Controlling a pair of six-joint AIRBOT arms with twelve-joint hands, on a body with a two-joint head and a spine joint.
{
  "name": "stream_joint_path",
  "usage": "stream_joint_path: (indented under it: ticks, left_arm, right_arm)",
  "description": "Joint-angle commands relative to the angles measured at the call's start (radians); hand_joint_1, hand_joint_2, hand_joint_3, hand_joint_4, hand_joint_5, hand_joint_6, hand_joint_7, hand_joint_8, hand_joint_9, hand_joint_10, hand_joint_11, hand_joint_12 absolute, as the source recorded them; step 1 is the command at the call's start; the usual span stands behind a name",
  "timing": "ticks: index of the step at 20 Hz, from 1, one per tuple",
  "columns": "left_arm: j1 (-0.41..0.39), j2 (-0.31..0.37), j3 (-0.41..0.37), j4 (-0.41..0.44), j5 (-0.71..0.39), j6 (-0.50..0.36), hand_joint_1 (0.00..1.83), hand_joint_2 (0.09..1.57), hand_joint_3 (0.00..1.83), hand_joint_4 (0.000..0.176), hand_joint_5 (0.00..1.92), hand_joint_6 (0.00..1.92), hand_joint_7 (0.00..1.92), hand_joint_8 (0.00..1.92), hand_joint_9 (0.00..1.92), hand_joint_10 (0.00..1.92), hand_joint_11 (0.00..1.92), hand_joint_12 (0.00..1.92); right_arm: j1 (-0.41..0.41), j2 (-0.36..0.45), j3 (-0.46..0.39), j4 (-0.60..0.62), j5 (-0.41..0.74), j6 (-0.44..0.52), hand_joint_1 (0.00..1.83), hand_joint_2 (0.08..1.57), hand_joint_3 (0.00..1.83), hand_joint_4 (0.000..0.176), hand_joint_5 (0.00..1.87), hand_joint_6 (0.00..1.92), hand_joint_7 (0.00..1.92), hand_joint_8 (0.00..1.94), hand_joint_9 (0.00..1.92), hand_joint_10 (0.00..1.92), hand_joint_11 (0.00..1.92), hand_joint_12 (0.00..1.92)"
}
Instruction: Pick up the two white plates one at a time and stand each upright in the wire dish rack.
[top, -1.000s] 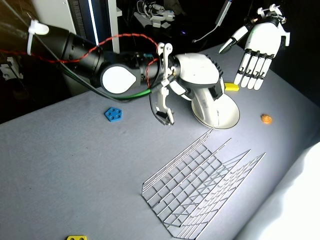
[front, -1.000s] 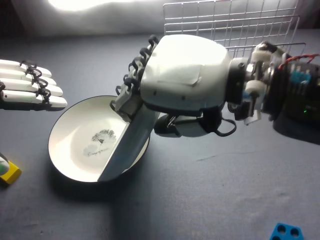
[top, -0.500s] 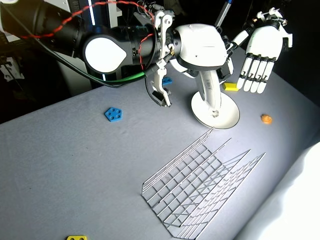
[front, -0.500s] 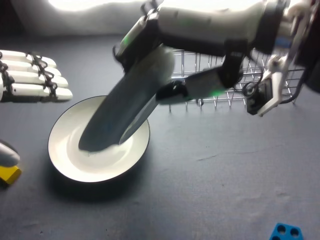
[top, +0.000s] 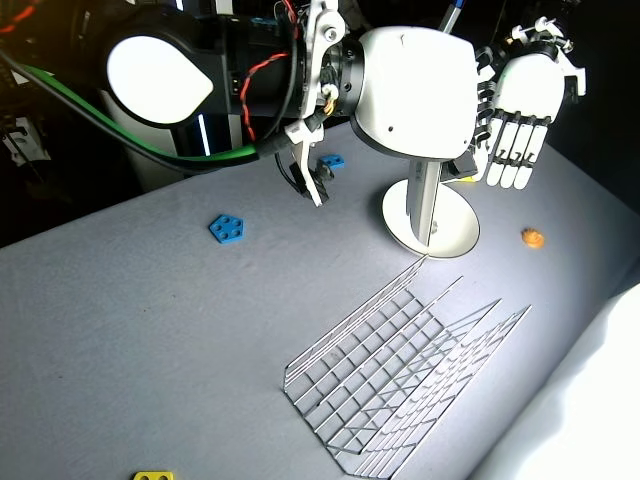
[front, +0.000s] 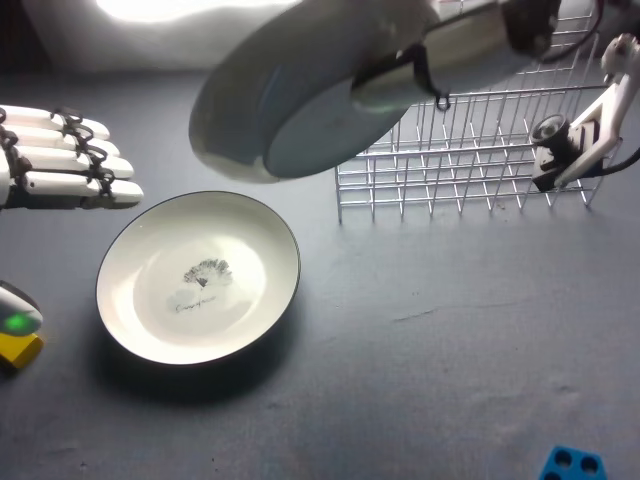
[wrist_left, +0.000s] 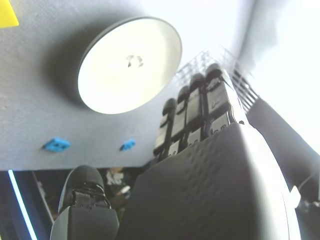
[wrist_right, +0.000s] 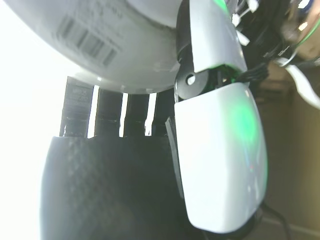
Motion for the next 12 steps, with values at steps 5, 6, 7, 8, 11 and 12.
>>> stream_joint_path:
  ticks: [5,6,7,8,11,12]
  left_arm:
    - [-0.001,-0.017,0.009,-0.064,-0.022,-0.076,0.00,1.07,0.00,0.000,0.00,0.00,0.00,0.00,0.00,0.00,0.00,0.00]
    - [-0.004,-0.019,0.008,-0.067,-0.022,-0.078,0.00,1.07,0.00,0.000,0.00,0.00,0.00,0.00,0.00,0.00,0.00,0.00]
    - [-0.005,-0.020,0.008,-0.076,-0.023,-0.078,0.00,1.07,0.00,0.000,0.00,0.00,0.00,0.00,0.00,0.00,0.00,0.00]
    - [-0.005,-0.021,0.008,-0.107,-0.030,-0.078,0.00,1.07,0.00,0.000,0.00,0.00,0.00,0.00,0.00,0.00,0.00,0.00]
    - [-0.005,-0.021,0.013,-0.178,-0.046,-0.078,0.00,1.09,0.00,0.000,0.00,0.00,0.00,0.00,0.00,0.00,0.00,0.00]
    - [-0.005,-0.023,0.015,-0.177,-0.046,-0.078,0.00,1.08,0.00,0.000,0.00,0.00,0.00,0.00,0.00,0.00,0.00,0.00]
  right_arm:
    - [0.054,0.008,0.031,0.154,0.072,0.027,1.37,1.12,0.00,0.000,0.95,1.10,0.92,1.00,0.92,1.11,0.85,1.14]
    - [0.055,0.008,0.043,0.169,0.071,0.026,1.37,1.11,0.00,0.000,0.95,1.08,0.94,0.98,0.94,1.09,0.86,1.14]
    - [0.054,0.008,0.049,0.187,0.071,0.025,1.37,1.11,0.00,0.000,0.95,1.08,0.94,0.98,0.94,1.09,0.86,1.14]
    - [0.052,0.008,0.063,0.229,0.074,0.024,1.37,1.12,0.00,0.000,0.94,1.09,0.93,0.98,0.94,1.10,0.85,1.14]
    - [0.035,0.009,0.092,0.340,0.135,0.021,1.37,1.11,0.00,0.000,0.96,1.05,0.95,0.96,0.96,1.06,0.86,1.13]
    - [0.035,0.010,0.099,0.358,0.135,0.021,1.37,1.10,0.00,0.000,0.97,1.04,0.96,0.95,0.96,1.07,0.87,1.13]
